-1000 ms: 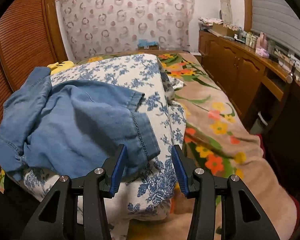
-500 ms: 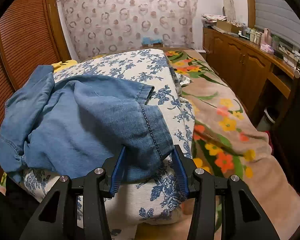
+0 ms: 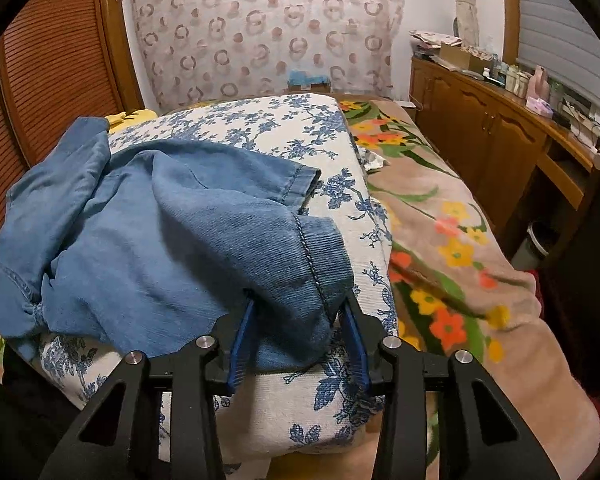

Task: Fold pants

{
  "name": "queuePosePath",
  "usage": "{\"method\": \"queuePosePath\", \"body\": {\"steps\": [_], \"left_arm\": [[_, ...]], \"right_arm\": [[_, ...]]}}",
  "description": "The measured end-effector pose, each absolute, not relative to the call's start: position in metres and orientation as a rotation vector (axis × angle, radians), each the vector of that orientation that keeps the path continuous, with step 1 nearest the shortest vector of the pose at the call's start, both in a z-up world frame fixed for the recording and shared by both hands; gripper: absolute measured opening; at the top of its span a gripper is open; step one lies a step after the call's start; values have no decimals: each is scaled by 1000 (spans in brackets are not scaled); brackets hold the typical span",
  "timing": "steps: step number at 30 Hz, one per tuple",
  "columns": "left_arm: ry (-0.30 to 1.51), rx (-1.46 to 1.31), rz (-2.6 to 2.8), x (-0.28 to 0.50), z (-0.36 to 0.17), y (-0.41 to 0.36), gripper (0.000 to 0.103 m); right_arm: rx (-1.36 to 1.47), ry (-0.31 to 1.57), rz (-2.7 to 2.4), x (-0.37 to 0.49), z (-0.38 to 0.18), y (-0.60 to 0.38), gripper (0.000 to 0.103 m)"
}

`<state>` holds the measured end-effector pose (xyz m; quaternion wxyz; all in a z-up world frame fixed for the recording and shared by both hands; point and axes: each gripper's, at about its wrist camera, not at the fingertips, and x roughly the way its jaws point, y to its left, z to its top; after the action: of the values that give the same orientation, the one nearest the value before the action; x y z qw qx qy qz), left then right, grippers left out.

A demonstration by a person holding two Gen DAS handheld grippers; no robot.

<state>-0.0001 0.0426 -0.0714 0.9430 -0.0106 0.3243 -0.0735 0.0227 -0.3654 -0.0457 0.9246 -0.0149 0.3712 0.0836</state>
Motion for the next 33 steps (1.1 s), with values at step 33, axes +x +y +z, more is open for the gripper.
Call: {"method": "queuePosePath", "body": {"steps": [33], "left_arm": [[633, -61, -110, -16, -64, 67, 83]], "right_arm": [[-149, 389, 788, 17, 115, -183, 10]]}}
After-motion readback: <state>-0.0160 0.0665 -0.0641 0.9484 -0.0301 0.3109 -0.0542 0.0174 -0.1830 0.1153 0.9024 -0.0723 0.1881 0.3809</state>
